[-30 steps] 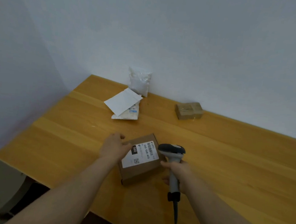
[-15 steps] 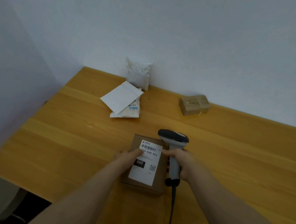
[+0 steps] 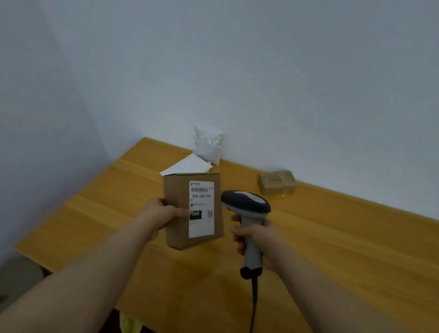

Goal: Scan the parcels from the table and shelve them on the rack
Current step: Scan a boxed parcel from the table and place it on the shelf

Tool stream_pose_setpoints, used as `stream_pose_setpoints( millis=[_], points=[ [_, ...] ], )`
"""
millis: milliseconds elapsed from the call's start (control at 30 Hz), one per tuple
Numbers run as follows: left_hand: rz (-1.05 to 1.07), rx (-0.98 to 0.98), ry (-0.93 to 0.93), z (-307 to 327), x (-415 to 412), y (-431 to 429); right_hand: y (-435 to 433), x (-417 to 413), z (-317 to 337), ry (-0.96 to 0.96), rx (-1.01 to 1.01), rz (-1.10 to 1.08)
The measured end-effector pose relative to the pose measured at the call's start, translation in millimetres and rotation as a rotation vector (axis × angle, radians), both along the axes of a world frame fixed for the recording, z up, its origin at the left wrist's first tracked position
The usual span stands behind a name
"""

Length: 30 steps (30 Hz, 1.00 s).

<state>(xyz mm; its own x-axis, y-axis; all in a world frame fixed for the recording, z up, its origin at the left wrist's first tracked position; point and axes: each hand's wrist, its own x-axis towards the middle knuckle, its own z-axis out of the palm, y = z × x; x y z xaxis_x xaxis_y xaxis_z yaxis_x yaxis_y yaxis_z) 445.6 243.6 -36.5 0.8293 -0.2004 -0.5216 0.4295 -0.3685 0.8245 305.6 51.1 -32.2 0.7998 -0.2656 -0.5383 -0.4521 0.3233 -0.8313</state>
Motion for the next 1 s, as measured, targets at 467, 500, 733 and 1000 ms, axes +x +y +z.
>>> stream_pose_setpoints(
  millis=[467,500,733,1000],
  points=[
    [0.178,-0.066,-0.148,38,-43,28,19,-43,61,-0.17,-0.158,0.233],
    [0.182,-0.065,-0.153,39,-43,29,19,-44,63,-0.17,-0.159,0.236],
    [0.2,-0.062,-0.171,47,-43,36,22,-49,75,-0.172,-0.143,0.222],
    [0.211,-0.028,-0.189,46,-41,41,25,-51,79,-0.165,-0.113,0.214]
  ],
)
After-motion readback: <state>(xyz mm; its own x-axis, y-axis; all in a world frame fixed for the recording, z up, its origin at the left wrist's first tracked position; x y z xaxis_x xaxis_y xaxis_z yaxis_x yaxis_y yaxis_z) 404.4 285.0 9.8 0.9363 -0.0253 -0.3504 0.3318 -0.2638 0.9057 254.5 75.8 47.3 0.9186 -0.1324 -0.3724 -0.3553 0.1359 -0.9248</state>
